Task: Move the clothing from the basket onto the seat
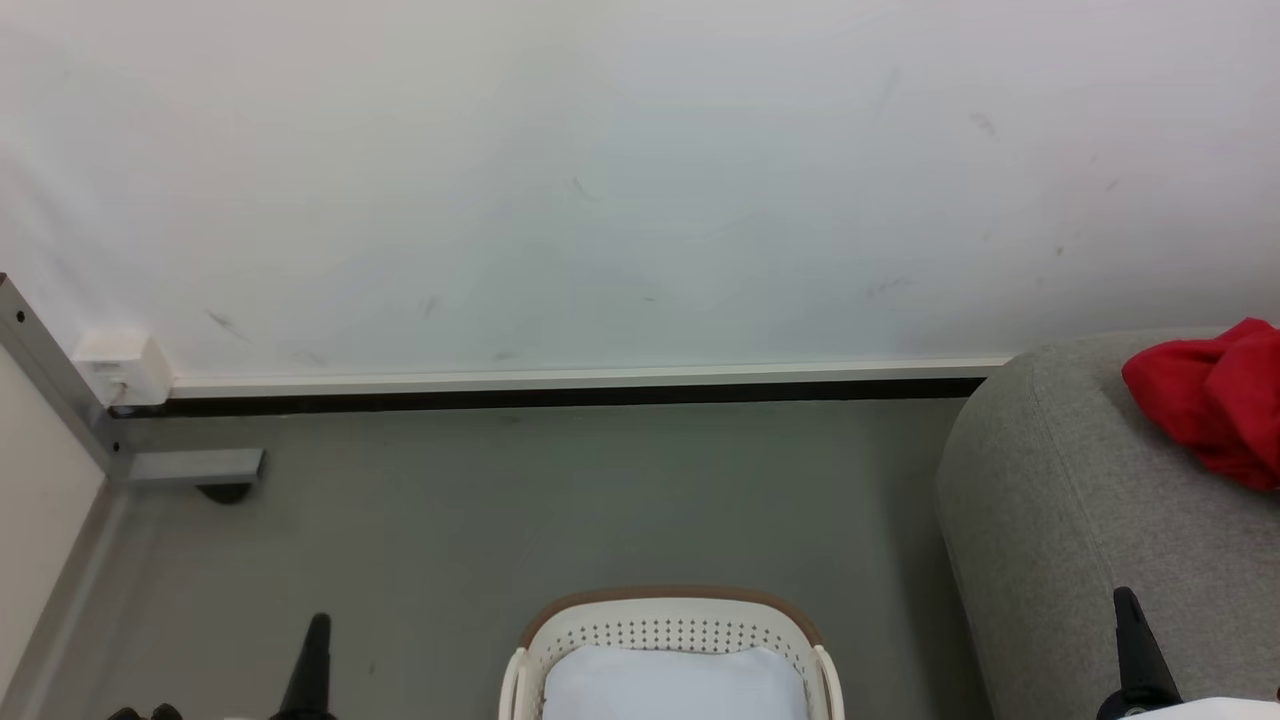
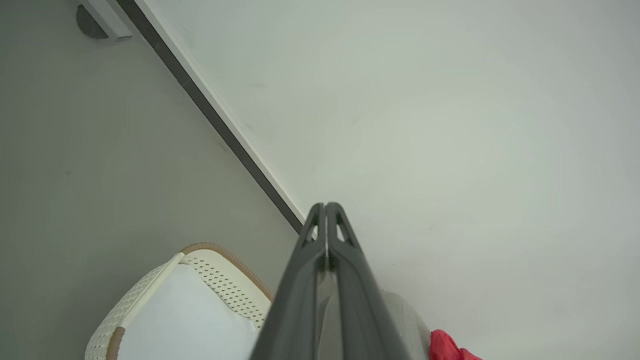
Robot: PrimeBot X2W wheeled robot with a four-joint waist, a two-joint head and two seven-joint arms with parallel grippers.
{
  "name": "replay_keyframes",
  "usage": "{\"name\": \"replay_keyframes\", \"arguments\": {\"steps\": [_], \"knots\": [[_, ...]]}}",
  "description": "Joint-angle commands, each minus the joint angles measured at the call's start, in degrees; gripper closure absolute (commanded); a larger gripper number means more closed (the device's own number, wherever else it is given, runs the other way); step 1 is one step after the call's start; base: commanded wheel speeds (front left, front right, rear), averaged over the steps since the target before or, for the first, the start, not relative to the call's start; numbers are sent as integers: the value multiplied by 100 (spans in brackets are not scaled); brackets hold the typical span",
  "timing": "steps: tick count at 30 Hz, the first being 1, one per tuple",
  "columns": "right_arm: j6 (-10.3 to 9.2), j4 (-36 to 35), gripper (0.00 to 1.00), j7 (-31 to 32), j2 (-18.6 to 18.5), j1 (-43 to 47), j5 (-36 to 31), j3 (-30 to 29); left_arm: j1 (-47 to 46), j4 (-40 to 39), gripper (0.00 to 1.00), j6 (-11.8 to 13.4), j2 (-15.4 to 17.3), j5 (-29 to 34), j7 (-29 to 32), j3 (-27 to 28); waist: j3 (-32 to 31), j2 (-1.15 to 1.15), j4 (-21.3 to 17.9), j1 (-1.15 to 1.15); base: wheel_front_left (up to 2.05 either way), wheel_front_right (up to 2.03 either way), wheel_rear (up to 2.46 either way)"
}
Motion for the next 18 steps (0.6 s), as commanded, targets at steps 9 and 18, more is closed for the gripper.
{"name": "replay_keyframes", "arguments": {"steps": [9, 18], "knots": [[-9, -152, 100, 161, -63, -162, 685, -68, -193, -102, 100, -69, -4, -633, 164, 83, 33, 0, 3, 0, 0, 0, 0], [-10, -211, 100, 295, -66, -184, 1197, -109, -263, -130, 100, -99, -16, -1108, 297, 120, 65, 0, 5, 0, 0, 0, 0]]}}
